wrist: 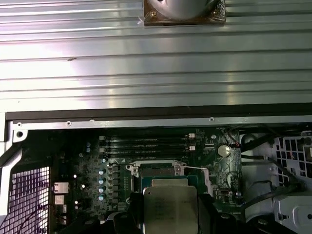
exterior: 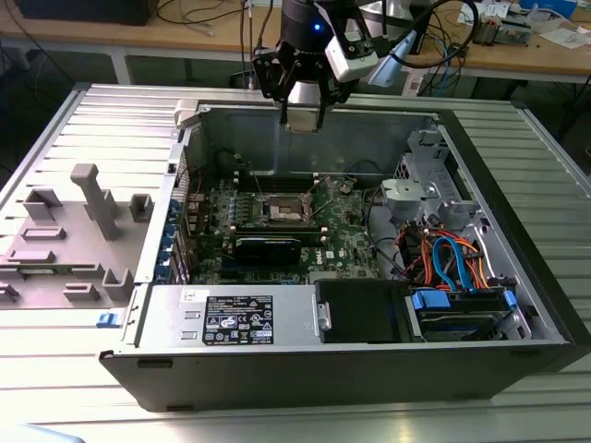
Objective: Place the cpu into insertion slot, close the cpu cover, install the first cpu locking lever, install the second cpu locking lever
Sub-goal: 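Place the cpu into insertion slot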
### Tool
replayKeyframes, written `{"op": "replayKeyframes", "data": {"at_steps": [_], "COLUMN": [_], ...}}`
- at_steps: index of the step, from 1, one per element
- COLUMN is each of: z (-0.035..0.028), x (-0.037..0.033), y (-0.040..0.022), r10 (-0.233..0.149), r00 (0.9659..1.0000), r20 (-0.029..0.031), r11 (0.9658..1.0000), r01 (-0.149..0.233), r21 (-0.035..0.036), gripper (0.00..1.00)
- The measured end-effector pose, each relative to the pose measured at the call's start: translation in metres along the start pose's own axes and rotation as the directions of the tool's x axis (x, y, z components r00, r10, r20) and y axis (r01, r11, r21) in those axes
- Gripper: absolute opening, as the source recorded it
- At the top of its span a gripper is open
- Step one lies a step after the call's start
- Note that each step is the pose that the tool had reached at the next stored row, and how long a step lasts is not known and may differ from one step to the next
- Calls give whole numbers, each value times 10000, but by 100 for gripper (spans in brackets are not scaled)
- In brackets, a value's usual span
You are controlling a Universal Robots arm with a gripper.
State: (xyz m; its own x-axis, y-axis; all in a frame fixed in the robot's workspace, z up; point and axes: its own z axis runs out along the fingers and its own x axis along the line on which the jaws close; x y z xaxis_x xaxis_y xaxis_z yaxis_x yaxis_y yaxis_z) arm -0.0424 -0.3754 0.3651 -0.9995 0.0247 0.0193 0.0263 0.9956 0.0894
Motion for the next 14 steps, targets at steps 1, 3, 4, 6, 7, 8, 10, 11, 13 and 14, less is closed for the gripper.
{"op": "replayKeyframes", "data": {"at_steps": [1, 3, 4, 6, 7, 8, 10, 11, 13, 14], "z": [2, 5, 6, 10, 12, 14, 17, 19, 22, 24], "x": [1, 1, 1, 2, 1, 1, 1, 1, 1, 1], "y": [-6, -16, -20, -32, -37, -40, -50, -53, -63, -66], "r10": [1, 1, 0, 1, 0, 0, 0, 1, 1, 1], "r00": [10000, 10000, 10000, 10000, 10000, 10000, 10000, 10000, 10000, 10000], "r20": [0, 0, 0, 0, 0, 0, 0, 1, 0, 1], "r11": [10000, 10000, 10000, 10000, 10000, 10000, 10000, 10000, 10000, 10000], "r01": [-1, -1, 0, -1, 0, 0, 0, -1, -1, -1], "r21": [0, 1, 0, 0, 0, 0, 0, 0, 1, -1], "gripper": [55, 55, 55, 55, 55, 55, 55, 55, 55, 55]}}
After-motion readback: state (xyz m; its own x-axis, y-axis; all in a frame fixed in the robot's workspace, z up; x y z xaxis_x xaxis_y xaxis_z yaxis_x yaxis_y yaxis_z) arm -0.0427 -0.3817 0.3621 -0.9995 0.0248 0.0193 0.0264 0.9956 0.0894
